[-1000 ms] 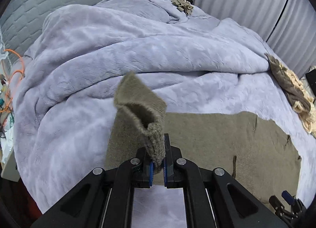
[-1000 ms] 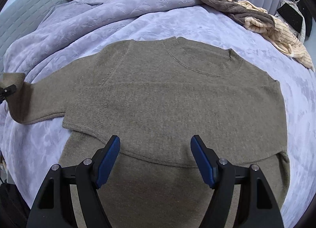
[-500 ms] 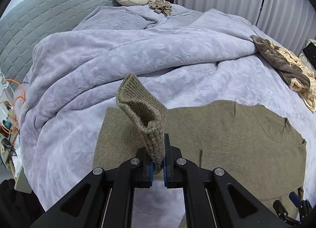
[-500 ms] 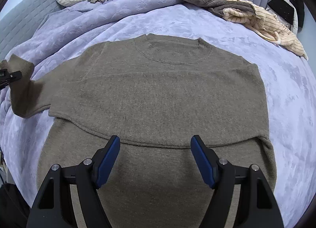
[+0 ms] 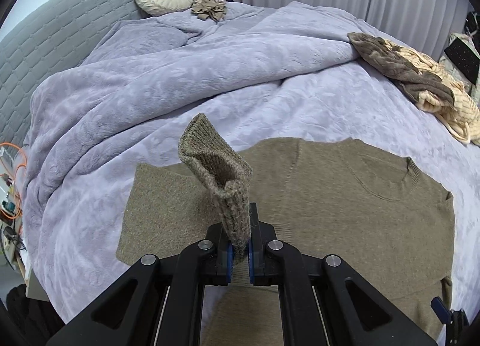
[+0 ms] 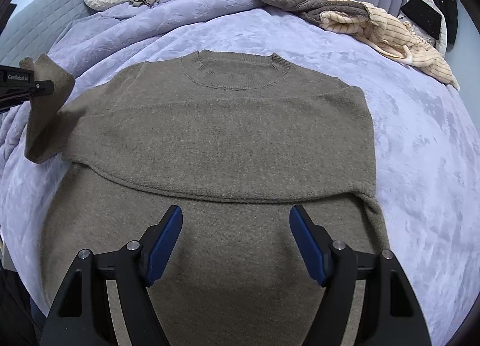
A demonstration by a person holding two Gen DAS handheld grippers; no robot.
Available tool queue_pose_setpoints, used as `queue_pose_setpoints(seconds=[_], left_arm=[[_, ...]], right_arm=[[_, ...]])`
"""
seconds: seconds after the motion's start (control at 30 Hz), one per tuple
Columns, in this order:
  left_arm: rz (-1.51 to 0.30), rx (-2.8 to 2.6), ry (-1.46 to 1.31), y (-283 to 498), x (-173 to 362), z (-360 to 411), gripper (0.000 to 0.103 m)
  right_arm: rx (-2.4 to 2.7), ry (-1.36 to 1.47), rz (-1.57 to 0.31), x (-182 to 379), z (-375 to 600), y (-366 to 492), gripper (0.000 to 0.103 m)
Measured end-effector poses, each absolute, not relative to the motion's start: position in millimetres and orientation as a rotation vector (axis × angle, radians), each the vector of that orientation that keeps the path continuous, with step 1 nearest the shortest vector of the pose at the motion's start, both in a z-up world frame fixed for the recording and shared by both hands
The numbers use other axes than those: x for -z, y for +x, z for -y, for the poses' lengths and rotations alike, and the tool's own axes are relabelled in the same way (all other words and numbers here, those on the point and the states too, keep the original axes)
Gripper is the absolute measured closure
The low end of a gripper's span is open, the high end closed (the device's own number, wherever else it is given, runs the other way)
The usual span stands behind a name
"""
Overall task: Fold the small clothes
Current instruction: 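Lift the cuff with the left gripper and carry it across the sweater body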
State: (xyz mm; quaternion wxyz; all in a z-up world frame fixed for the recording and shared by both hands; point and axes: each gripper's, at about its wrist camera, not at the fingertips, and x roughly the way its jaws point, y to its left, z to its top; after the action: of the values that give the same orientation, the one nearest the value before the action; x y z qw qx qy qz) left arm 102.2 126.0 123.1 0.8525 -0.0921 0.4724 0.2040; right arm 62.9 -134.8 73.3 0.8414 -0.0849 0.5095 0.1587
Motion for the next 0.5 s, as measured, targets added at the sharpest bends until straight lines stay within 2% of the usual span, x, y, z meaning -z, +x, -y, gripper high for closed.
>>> queue_pose_setpoints(seconds=[0.5], left_arm=[[-1.023,-0.366,-0.141,132.3,-126.5,-55.0,0.095]], right_arm=[[-0.31,-0.169,-1.061,-79.9,173.8,57.7,0.026]])
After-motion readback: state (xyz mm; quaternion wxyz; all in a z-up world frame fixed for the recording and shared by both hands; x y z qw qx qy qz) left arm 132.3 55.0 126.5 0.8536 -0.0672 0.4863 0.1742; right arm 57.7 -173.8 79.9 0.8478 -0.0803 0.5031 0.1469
